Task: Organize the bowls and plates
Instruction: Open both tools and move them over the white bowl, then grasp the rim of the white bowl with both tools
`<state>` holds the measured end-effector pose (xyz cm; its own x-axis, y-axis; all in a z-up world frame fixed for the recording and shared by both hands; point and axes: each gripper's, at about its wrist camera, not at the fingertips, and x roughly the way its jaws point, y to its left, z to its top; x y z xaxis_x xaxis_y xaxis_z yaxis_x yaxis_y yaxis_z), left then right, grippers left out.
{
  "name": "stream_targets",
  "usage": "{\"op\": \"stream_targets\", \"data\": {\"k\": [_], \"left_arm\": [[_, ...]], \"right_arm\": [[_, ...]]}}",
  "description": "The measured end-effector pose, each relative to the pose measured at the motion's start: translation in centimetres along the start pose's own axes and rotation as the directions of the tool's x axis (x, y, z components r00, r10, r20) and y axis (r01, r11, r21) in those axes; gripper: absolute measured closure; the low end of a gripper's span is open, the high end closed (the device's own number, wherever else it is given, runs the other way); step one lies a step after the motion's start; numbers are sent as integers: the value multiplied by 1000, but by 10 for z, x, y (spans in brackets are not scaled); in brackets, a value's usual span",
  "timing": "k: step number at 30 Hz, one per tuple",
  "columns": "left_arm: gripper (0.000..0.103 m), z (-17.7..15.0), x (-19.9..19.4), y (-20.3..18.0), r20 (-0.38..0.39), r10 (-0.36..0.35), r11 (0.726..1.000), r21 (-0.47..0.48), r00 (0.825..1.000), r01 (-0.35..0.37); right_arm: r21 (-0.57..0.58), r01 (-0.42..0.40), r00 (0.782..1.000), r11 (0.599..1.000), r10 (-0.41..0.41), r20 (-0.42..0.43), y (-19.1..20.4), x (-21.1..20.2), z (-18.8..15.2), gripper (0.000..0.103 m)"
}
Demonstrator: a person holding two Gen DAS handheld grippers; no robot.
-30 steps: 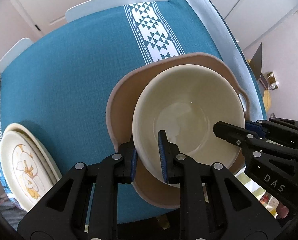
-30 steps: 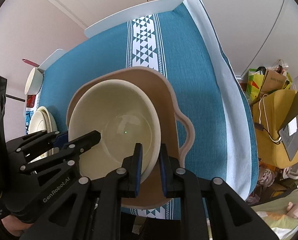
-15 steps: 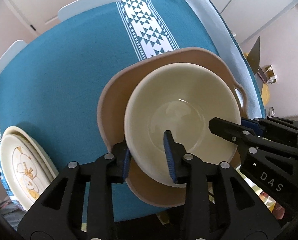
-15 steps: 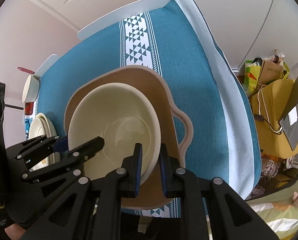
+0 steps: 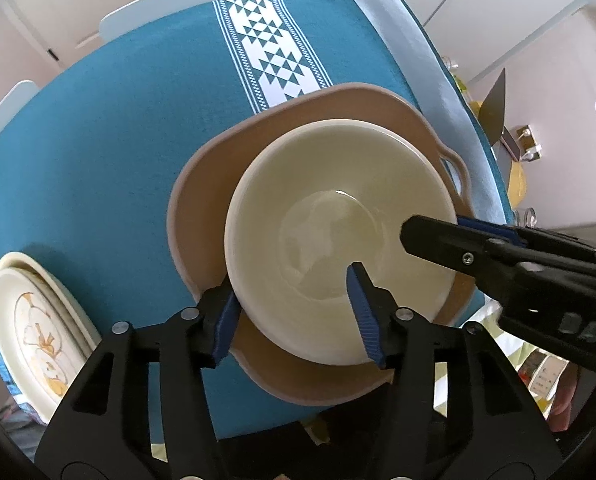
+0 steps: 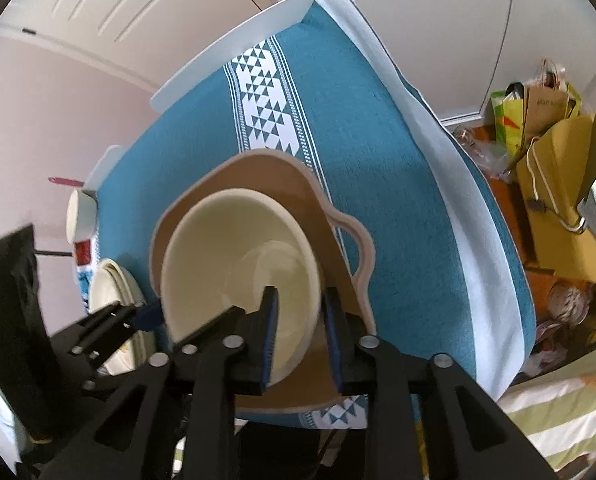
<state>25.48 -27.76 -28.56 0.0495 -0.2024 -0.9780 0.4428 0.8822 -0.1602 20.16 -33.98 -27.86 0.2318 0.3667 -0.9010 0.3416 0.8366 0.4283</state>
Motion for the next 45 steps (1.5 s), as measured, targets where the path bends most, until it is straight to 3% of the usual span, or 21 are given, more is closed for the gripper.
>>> {"op": "stream_targets", "data": {"k": [1, 3, 6, 14, 19, 22, 23, 24, 25, 28, 30, 32, 34, 36, 38, 41, 43, 45], "left_arm": [[49, -1, -1, 0, 4, -2, 1000, 2, 1000, 2], [43, -1, -4, -1, 17, -13, 1000, 4, 1000, 13], [27, -1, -11, -3, 44, 3, 1000, 9, 999, -4], [27, -1, -31, -3, 71, -16, 1000, -15, 997, 17], [27, -2, -71, 3, 161, -19, 999, -38, 987, 25], [27, -6, -119, 15, 295, 8, 997, -75, 956, 15], [27, -7, -131, 19, 330, 20, 996, -87, 944, 10], [27, -12, -151, 28, 390, 46, 994, -112, 919, -2], [21, -17, -165, 35, 430, 73, 991, -136, 900, -16], [5, -33, -200, 61, 515, 174, 972, -226, 839, -63], [3, -44, -220, 83, 555, 236, 956, -280, 797, -88], [2, -53, -234, 110, 560, 296, 934, -340, 774, -111], [2, -62, -242, 136, 557, 331, 914, -391, 762, -112], [2, -75, -249, 162, 563, 357, 895, -435, 746, -100], [2, -84, -252, 190, 558, 390, 875, -472, 732, -107], [2, -95, -254, 229, 541, 424, 848, -518, 727, -110], [2, -104, -253, 265, 532, 430, 827, -557, 729, -81], [2, -108, -249, 300, 520, 421, 806, -590, 744, -44]], "right_arm": [[3, -16, 1000, 1000, 16, 9, 1, -3, 0, 70], [10, -48, 998, 999, 48, 38, 3, -11, 2, 52], [15, -62, 997, 998, 61, 56, 4, -19, 5, 51], [28, -107, 991, 994, 104, 89, 4, -36, 5, 51], [-43, -132, 983, 990, 137, 125, 24, -61, 9, 51], [-140, -157, 969, 978, 180, 168, 51, -86, 17, 46], [-165, -159, 966, 973, 188, 180, 58, -91, 19, 32], [-209, -164, 957, 964, 207, 203, 70, -99, 23, 17], [-254, -171, 947, 952, 230, 224, 83, -106, 26, 13], [-362, -162, 927, 918, 267, 263, 119, -115, 32, 10], [-442, -148, 912, 885, 295, 286, 142, -117, 34, 10], [-548, -93, 898, 832, 307, 314, 173, -119, 31, 10], [-632, -29, 890, 774, 308, 336, 199, -118, 23, 10], [-732, 82, 869, 676, 311, 385, 238, -118, 9, 9], [-774, 135, 864, 618, 309, 397, 267, -112, 0, 9], [-782, 102, 861, 615, 339, 379, 302, -92, -1, 9], [-788, 54, 876, 613, 350, 333, 322, -73, 5, 9], [-787, 19, 901, 617, 330, 280, 348, -43, 12, 9]]}}
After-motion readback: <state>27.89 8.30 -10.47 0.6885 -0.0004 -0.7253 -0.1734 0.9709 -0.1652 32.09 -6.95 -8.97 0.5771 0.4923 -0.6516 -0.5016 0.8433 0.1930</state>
